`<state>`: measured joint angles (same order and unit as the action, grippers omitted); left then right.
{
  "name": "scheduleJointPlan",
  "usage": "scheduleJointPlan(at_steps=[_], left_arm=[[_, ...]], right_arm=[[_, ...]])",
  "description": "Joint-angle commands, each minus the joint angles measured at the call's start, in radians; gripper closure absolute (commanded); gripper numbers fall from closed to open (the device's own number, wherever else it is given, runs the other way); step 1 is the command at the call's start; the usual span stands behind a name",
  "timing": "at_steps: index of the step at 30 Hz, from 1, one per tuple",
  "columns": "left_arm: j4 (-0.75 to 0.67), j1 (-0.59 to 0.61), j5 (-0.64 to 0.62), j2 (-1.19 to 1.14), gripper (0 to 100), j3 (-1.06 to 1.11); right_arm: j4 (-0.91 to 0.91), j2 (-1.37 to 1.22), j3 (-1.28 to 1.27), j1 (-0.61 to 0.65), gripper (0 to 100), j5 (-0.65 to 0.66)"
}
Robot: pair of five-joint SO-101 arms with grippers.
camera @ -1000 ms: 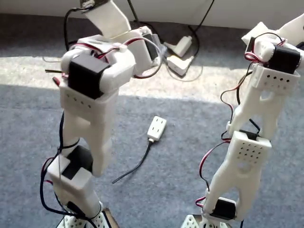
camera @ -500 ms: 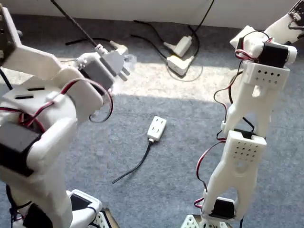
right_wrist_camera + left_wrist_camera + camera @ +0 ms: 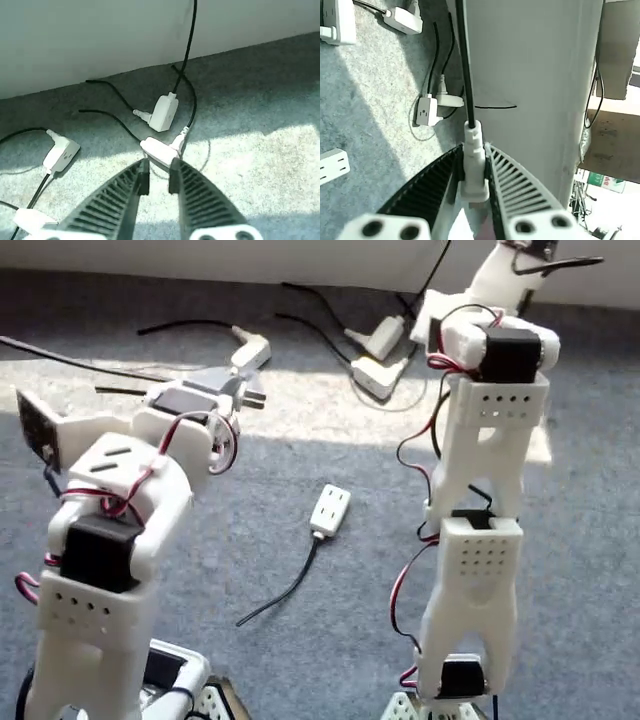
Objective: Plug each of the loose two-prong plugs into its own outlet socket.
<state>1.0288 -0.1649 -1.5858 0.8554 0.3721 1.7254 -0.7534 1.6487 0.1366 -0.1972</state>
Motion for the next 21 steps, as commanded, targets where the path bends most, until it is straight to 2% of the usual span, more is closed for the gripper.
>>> scheduleJointPlan(at_steps=[1,4,9,11,15,21], left_arm=[[-0.364,0.016,-0.186,0.159,99,0.325],[-0.611,0.016,-0.249,0.223,99,0.522],[-0.944,0.01,-0.256,0.295,99,0.737],[-1.007,0.012,-0.256,0.314,99,0.771],[-1.034,0.01,-0.255,0.338,99,0.78],[-1.151,-0.036,-0.253,0.377,99,0.786]], right_arm=[[0.042,0.085,0.124,0.03,98.4,0.064],[0.042,0.127,0.096,0.025,98.5,0.064],[0.042,0.229,-0.064,0.035,99.2,0.098],[0.042,0.303,-0.196,0.082,99.2,0.161],[0.041,0.49,-0.487,0.22,99.2,0.273],[0.036,0.722,-0.762,0.387,99.2,0.365]])
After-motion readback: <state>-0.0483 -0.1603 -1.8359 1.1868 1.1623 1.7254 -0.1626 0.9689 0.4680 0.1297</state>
